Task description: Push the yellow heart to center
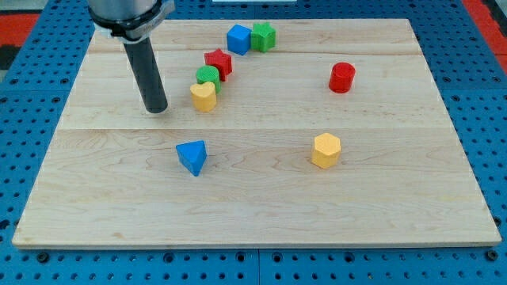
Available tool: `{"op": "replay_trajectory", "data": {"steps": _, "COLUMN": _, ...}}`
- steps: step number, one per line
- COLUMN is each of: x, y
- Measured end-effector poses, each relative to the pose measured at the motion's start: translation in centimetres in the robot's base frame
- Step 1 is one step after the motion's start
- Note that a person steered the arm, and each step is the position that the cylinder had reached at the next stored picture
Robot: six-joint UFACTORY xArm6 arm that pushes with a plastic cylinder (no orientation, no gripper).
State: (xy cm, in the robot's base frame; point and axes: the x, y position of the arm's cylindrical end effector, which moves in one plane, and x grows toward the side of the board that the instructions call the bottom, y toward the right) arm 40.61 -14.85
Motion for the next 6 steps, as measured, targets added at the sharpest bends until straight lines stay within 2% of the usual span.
{"op": "replay_trajectory", "data": {"steps": 2, "x": -2.9, "y": 0.4}}
{"op": "replay_trajectory", "data": {"steps": 4, "x": -1.8, "y": 1.5}}
{"op": "replay_trajectory", "data": {"steps": 6, "x": -3.0, "y": 2.6}}
